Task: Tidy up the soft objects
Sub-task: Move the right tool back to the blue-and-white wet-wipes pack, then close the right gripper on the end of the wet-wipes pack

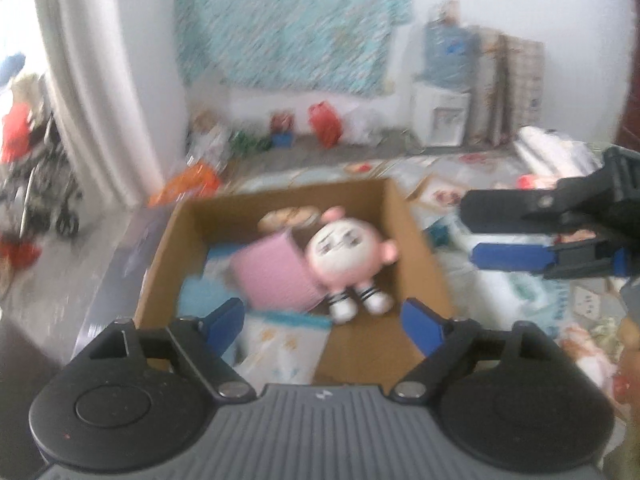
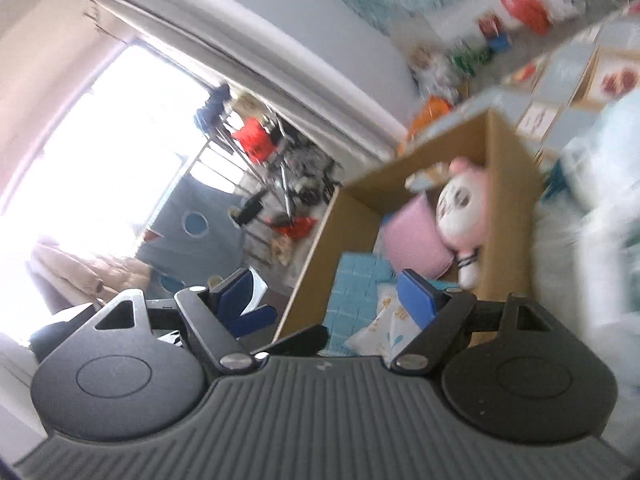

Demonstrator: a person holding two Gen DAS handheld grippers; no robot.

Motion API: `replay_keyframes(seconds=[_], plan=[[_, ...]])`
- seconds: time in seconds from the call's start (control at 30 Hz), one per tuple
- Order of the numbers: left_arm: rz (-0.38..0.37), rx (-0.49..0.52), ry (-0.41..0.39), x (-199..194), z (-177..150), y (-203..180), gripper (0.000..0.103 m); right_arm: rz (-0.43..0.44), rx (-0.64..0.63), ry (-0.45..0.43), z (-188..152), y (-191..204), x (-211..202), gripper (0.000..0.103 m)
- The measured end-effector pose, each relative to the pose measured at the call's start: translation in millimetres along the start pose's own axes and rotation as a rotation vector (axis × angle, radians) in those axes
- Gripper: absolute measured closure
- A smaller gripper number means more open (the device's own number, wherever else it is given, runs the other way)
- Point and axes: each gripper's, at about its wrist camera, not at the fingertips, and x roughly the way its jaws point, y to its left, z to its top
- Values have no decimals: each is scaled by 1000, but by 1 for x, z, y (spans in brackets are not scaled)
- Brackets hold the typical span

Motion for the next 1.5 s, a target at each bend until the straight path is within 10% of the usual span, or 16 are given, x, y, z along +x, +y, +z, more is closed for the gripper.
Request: replay_keyframes(seconds=[0.33, 0.73, 0.97, 1.1, 1.5], plan=[[-140, 204, -31, 25, 36, -109, 10, -295, 46, -261, 72, -93, -145, 19], [-216, 249, 49, 50, 24, -140, 10, -612, 189, -123, 125, -231, -75, 32], [-249, 227, 44, 38, 7, -122, 10, -652, 205, -64, 137, -252, -49, 44], [-252, 209, 44, 36, 2, -114, 10, -665, 210, -67, 139, -253, -50, 70], [-307, 129, 25, 11, -16, -99, 10, -552, 218, -214, 149, -217, -103, 92]])
